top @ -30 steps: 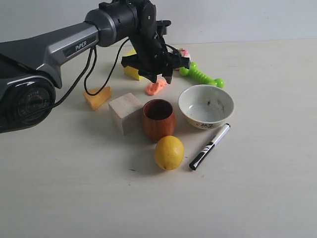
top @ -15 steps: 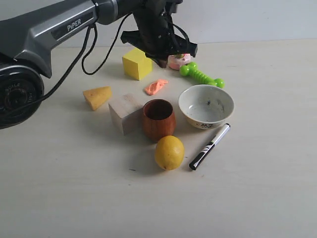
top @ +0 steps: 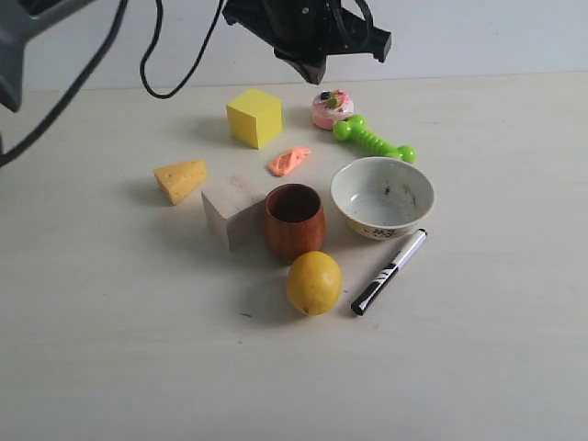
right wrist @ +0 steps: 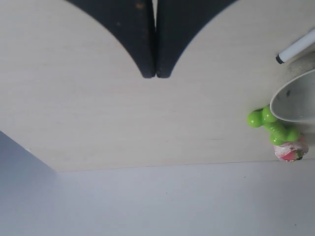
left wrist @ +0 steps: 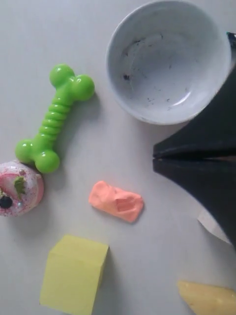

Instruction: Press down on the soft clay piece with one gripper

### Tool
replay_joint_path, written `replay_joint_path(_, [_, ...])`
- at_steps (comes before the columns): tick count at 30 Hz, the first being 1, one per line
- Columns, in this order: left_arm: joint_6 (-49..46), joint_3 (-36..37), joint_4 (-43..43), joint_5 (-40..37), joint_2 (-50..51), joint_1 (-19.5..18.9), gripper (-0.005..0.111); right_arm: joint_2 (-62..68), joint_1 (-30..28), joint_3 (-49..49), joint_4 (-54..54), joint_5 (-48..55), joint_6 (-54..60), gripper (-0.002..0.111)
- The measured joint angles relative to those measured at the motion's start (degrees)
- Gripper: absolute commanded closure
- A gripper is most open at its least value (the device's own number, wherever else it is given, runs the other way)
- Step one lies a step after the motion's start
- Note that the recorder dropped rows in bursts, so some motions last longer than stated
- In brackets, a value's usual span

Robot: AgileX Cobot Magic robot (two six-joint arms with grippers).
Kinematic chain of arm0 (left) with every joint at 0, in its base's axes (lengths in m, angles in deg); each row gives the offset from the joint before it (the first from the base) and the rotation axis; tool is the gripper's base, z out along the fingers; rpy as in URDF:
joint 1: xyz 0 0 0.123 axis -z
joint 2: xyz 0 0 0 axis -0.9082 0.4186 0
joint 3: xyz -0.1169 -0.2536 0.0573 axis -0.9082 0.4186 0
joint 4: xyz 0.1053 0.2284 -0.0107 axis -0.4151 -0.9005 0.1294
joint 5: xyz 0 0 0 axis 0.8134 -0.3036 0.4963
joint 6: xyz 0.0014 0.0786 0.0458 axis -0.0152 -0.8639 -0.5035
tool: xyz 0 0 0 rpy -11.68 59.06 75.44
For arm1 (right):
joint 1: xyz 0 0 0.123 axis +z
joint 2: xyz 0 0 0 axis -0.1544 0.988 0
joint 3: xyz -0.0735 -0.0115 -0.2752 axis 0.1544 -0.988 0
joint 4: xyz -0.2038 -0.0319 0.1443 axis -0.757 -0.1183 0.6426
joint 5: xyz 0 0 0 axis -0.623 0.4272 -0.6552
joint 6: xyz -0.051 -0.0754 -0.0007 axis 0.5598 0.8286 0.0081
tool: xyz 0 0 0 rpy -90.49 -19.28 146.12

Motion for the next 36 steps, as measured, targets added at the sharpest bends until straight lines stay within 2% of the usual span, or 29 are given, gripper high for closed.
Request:
replay_joint_path(5, [0.00, 6.44, 0.00, -0.27, -6.53, 0.35, 0.107, 0.00, 0.00, 0.00, 0.00, -0.10, 0.00, 0.108])
replay_joint_path(14, [1.27, 22.48, -1.74, 1.48, -23.72, 3.03, 0.107, 0.00, 0.00, 0.00, 0.00, -0.10, 0.00, 0.108])
replay_joint_path(19, [5.59, 33.06, -7.79, 3.72, -36.68, 3.17, 0.107, 0.00, 0.00, 0.00, 0.00, -0.10, 0.00, 0.108])
replay_joint_path(25, [7.13, 44.34, -9.11, 7.27, -52.72, 3.17, 0.107, 0.00, 0.00, 0.00, 0.00, -0.10, 0.00, 0.108])
replay_joint_path(31, [7.24, 51.88, -12.97, 7.70, -67.06, 3.17, 0.107, 0.00, 0.00, 0.00, 0.00, -0.10, 0.00, 0.108])
replay_joint_path(36, [7.24, 54.35, -14.47, 5.92, -75.84, 3.17, 0.107, 0.00, 0.00, 0.00, 0.00, -0.10, 0.00, 0.108])
